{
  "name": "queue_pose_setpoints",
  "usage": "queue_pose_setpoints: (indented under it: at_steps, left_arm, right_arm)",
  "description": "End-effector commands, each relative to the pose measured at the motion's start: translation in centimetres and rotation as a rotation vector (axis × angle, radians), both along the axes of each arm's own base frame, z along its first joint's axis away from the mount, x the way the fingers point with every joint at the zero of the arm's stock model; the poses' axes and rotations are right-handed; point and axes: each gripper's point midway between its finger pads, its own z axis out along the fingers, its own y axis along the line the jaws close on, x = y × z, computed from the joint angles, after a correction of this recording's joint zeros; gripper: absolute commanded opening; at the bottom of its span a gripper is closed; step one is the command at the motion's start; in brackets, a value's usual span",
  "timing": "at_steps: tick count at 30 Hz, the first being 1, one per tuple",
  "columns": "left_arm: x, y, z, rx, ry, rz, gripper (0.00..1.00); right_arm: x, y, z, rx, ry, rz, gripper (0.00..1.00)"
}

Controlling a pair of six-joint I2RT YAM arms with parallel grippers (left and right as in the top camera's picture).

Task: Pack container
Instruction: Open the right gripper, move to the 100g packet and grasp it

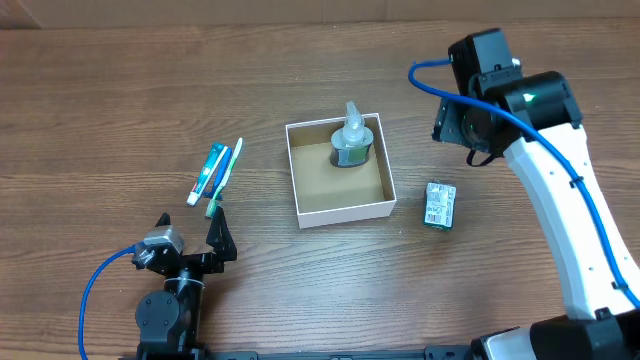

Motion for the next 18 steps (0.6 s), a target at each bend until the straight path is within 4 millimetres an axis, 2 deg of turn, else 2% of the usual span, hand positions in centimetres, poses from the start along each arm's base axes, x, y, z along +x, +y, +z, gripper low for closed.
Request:
queue_pose_setpoints:
  at_steps: [1, 6, 12, 18]
  left_arm:
    - [0.0, 0.2, 0.1, -0.014, -0.006, 0.01, 1.0]
    - [0.0, 0.2, 0.1, -0.014, -0.006, 0.01, 1.0]
    - [0.0, 0.2, 0.1, -0.014, -0.006, 0.01, 1.0]
    - [0.0, 0.2, 0.1, -0.014, -0.006, 0.01, 1.0]
  right_arm:
    - [-0.6, -1.1, -4.2, 0.016, 0.079, -0.047, 0.77]
    - [-1.7, 0.2, -10.1, 0.091, 0.155, -0.016, 0.77]
    - [-2.9, -0.8, -16.4, 0.07, 0.168, -0.017, 0.8]
    - [-3.8, -0.1, -20.1, 0.093, 0.172, 0.106, 0.85]
